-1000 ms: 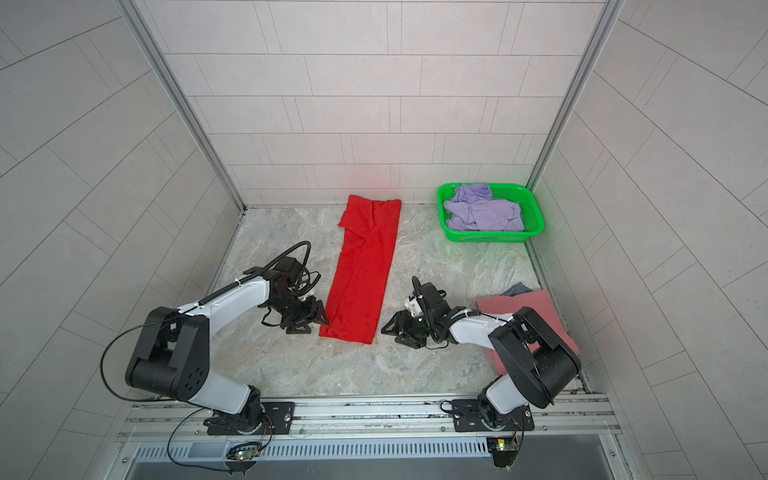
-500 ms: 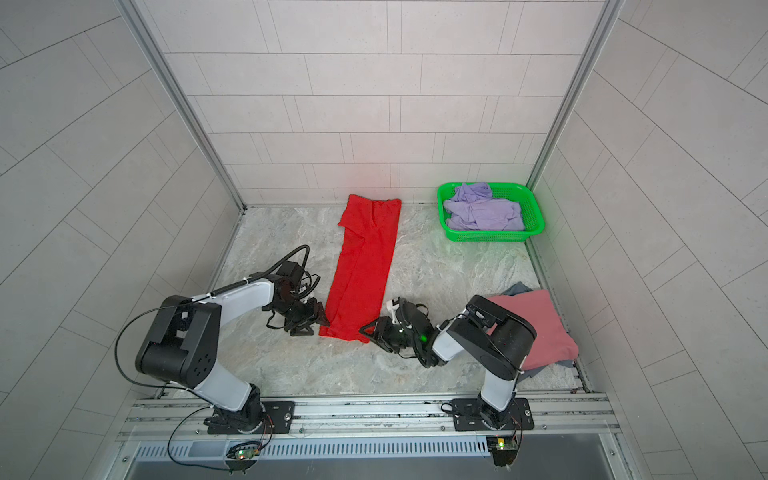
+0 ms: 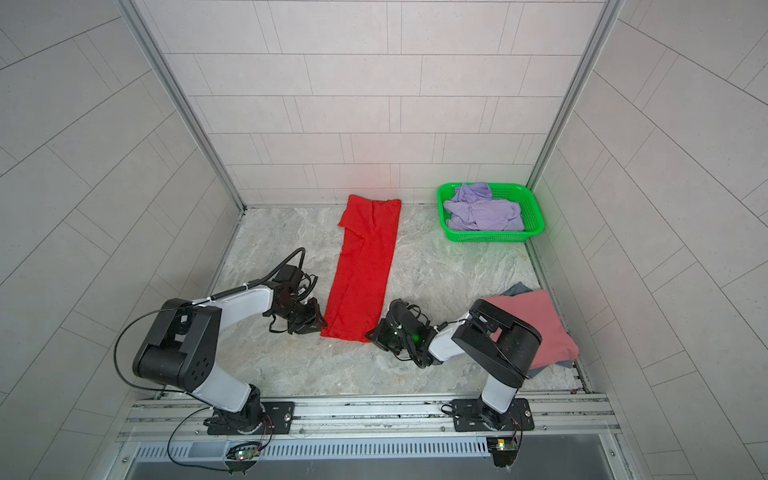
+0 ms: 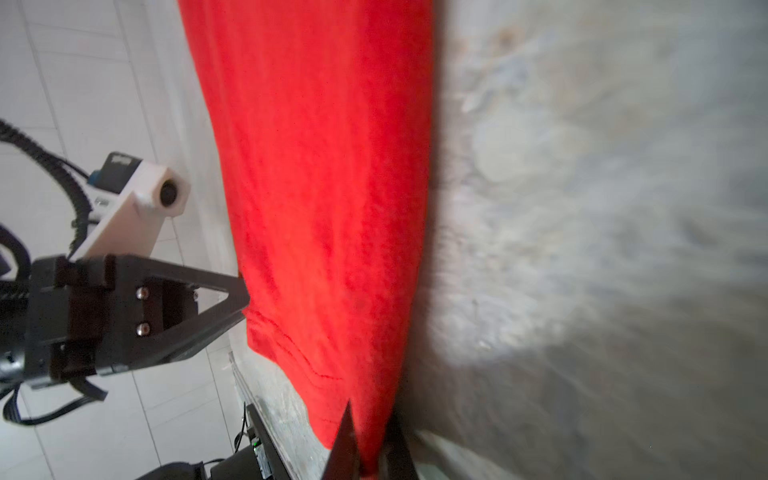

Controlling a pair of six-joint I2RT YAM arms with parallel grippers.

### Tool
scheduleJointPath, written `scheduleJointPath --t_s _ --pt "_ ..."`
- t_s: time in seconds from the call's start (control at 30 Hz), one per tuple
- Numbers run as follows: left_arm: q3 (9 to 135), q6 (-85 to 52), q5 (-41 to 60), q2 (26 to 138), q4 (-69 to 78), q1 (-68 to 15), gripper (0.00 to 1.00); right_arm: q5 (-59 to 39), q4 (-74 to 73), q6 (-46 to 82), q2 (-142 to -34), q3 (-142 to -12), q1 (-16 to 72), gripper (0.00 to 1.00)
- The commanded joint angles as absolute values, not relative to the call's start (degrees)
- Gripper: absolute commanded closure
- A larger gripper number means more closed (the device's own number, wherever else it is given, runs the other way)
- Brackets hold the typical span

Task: Fold and stack the t-shirts
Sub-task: 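Grasp the red strip's near end with both grippers, then lift the near end and fold it away from the robot with both grippers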

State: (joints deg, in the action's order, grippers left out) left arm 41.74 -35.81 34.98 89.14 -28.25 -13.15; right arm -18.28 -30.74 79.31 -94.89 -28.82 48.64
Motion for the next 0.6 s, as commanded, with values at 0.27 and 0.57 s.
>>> scheduleJointPath --t_s 0.27,0.57 --pt "36.5 -34.1 38.4 66.0 -47.1 -20.7 1.0 -17.2 15.5 67.6 -75.3 -36.0 54.4 1.0" --pt "45.3 -36.2 37.8 56.2 -52.4 -21.6 1.0 -7.8 16.4 71.1 -61.4 -38.9 57.2 1.0"
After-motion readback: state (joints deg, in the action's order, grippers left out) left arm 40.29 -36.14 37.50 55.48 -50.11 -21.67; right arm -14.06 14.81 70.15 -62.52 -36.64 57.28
